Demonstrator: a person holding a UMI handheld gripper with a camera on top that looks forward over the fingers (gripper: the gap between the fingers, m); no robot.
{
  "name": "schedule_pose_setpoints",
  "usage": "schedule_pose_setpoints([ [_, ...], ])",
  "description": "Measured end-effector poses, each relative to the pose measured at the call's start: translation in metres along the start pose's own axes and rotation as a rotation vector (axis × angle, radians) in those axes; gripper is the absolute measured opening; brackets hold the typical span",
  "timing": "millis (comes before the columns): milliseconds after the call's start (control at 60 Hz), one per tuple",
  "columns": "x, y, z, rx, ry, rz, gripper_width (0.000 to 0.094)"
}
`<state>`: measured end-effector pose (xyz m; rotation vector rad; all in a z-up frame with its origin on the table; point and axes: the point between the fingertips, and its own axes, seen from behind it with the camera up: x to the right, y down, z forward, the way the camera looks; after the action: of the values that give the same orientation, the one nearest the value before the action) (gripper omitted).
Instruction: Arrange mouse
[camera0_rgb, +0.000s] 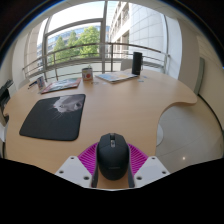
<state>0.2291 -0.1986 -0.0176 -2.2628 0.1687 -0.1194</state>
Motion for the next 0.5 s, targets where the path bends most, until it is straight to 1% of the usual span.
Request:
schedule_pose_setpoints([
  [50,0.006,-0.007,-0.005,-0.001,0.021,0.014,0.0405],
  [117,0.013,-0.032,-0.013,0.035,0.051,0.026,0.0407],
  [183,0.015,-0.075,-0.031,0.107,0.082,0.043,0.0407],
  [250,0.013,-0.130,-0.052,0.198,0.106,0.058,0.0407],
  [317,0.002,-0.190,-0.075,0.288,0.107,0.063,0.0406],
  [367,-0.019,-0.225,-0.088,0.352,0.092,0.059,0.0406],
  [433,-0.063,-0.257,-0.094,0.402,0.050,0.046,0.0405],
  [500,-0.106,-0.262,-0.076,0.397,-0.017,0.016,0.0406],
])
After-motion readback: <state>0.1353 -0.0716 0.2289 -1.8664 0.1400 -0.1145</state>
